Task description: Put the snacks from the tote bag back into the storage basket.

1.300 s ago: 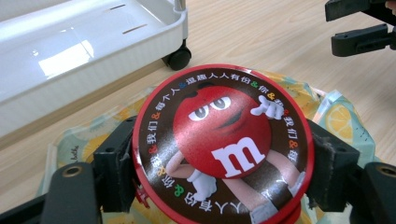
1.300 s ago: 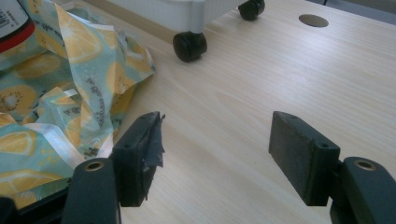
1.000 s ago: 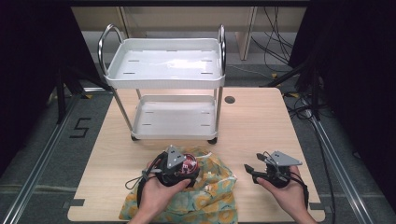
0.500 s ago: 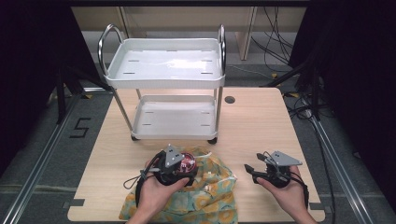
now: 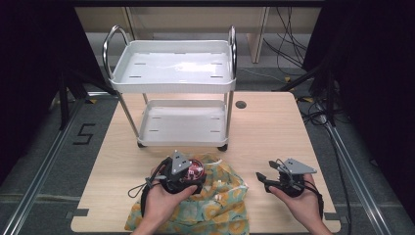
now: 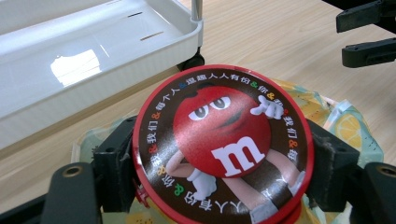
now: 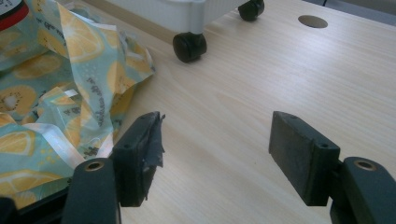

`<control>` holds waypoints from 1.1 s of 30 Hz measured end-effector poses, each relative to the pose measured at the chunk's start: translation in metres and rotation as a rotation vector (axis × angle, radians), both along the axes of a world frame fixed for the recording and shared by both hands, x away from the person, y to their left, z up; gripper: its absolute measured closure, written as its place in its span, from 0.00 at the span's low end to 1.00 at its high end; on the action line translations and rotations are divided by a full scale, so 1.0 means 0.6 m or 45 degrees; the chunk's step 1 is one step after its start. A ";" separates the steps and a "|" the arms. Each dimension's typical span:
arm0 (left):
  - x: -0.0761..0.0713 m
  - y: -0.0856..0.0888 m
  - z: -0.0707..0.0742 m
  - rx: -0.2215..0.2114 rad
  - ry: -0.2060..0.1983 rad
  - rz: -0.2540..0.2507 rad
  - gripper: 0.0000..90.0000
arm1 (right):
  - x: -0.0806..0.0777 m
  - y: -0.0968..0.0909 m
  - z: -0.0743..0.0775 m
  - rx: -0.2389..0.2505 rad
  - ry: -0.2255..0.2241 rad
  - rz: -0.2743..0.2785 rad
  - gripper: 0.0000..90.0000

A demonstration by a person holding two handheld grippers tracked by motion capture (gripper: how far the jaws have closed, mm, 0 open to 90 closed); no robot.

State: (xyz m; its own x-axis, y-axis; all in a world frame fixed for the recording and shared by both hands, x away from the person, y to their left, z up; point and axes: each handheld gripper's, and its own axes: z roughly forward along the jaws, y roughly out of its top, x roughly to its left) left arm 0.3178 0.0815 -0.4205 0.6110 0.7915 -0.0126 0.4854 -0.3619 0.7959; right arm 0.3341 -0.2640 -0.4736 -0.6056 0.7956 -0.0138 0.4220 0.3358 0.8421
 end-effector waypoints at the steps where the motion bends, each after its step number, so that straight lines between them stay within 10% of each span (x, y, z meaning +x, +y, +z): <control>1: 0.001 0.002 0.001 0.004 0.002 -0.014 0.28 | 0.001 -0.001 0.000 -0.007 -0.010 0.008 0.39; 33: 0.003 -0.003 0.021 -0.048 -0.045 0.018 0.28 | 0.000 0.000 0.001 0.000 0.010 0.011 0.39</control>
